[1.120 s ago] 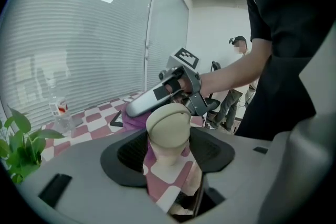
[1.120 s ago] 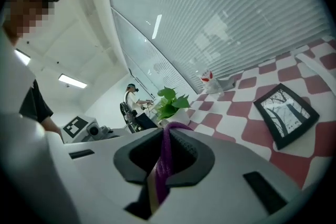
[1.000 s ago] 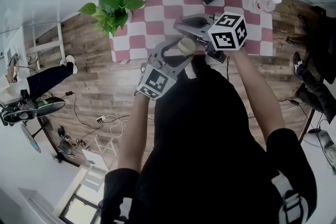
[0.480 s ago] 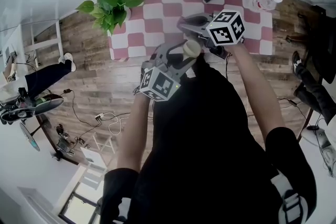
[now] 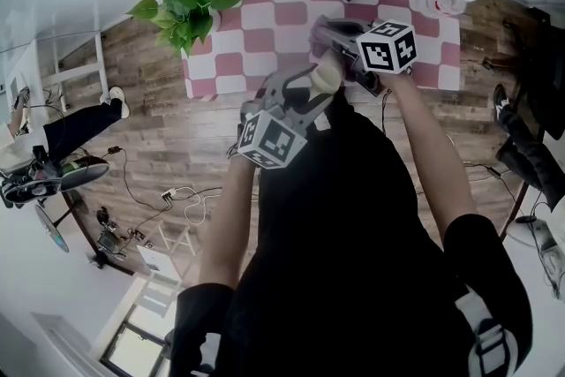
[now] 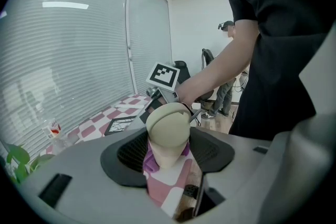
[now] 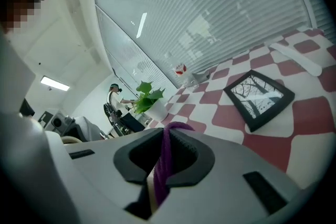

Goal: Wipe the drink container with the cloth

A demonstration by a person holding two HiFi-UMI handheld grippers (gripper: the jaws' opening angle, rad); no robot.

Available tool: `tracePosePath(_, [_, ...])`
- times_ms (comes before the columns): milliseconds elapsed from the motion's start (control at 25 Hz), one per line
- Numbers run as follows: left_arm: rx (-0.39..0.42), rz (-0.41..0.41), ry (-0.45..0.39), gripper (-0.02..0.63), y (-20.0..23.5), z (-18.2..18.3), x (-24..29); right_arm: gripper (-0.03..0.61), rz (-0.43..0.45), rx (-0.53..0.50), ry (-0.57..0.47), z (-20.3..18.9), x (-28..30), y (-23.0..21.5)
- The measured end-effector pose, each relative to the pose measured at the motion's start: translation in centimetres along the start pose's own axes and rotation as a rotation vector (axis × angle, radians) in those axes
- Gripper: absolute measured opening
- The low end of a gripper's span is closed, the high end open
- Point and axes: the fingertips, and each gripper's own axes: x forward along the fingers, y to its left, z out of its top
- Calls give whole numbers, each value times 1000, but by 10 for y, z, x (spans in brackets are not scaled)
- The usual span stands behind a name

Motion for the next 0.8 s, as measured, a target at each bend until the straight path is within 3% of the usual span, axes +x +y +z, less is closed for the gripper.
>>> tracePosePath(200, [-2,2,-3,265,1,2,1,48,13,-5,-171,50,-32,17])
tracePosePath(480, [-50,14,-10,265,7,6,8,48,14,-109,-322,101,-81,51])
tracePosePath(800, [-80,-3,-22,265,15,11,17,48,-83,-256,-440,128,-130,83])
